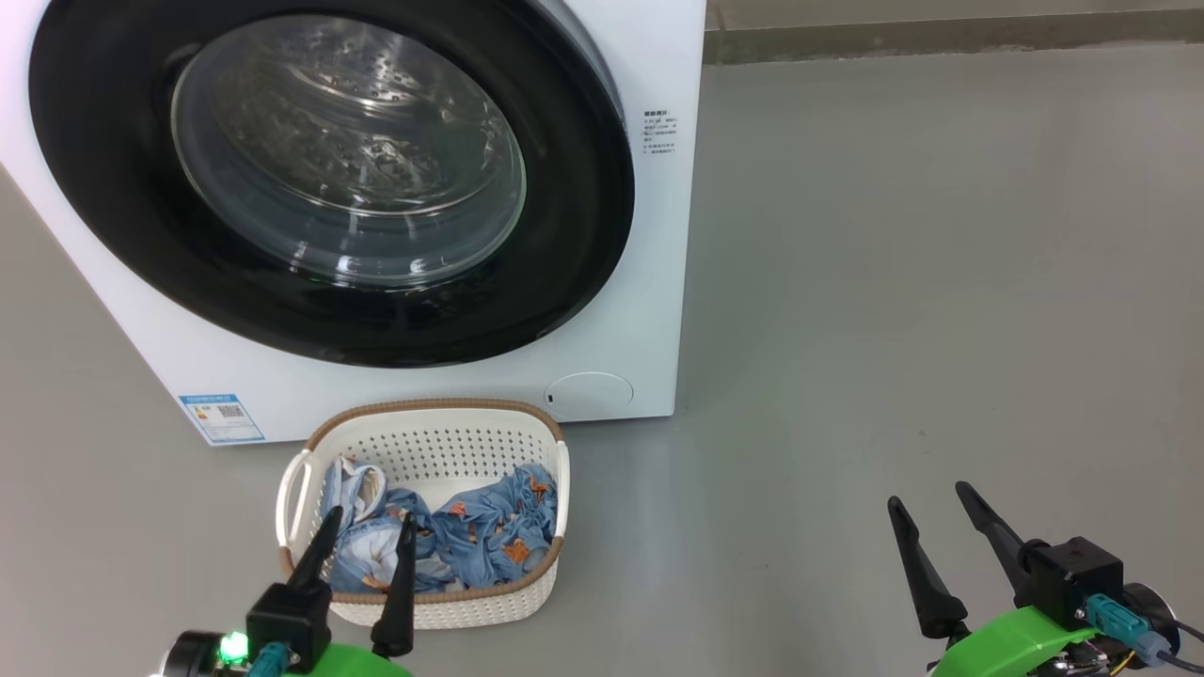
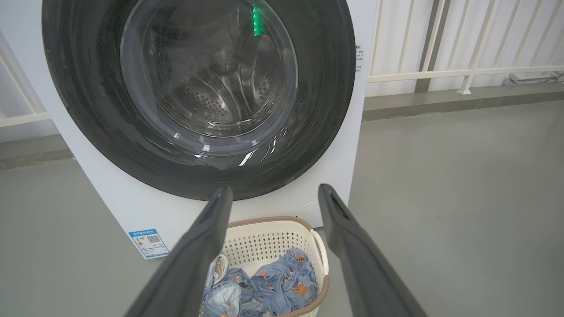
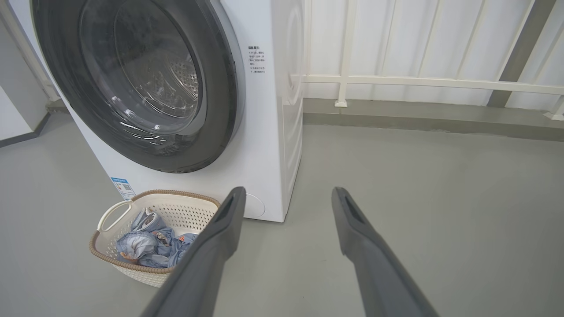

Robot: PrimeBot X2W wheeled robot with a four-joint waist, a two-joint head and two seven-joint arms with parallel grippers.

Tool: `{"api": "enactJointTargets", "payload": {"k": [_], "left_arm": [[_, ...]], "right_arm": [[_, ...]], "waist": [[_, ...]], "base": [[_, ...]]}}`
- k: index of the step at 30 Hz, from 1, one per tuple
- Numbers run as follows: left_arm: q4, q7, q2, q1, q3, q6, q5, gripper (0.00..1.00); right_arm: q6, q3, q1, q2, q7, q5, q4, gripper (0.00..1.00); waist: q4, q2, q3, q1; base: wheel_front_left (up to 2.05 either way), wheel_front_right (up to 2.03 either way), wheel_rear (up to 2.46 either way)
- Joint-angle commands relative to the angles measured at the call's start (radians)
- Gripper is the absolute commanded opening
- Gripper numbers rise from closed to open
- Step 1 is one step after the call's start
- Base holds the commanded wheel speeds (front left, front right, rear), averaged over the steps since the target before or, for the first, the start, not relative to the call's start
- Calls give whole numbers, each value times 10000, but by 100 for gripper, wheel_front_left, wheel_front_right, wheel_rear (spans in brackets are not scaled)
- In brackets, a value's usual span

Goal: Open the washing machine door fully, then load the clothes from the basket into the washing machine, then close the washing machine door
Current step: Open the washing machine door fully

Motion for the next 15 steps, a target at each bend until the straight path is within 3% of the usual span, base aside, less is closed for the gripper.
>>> {"api": "enactJointTargets", "payload": {"k": [1,14,15], "left_arm": [[-201,-122,195,-423,307,103,-27,100],[-168,-122,178,-385,281,137,-75,100],[-171,-122,174,-383,276,139,-78,100]], "right_arm": [[-11,200,-201,-69,-126,63,-231,100],[-11,231,-193,-92,-141,54,-261,100],[-11,236,-193,-94,-147,69,-261,14]], "waist": [[0,0,-8,0],[8,0,-45,0],[10,0,-43,0]], "base": [[0,0,0],[0,0,0],[0,0,0]]}}
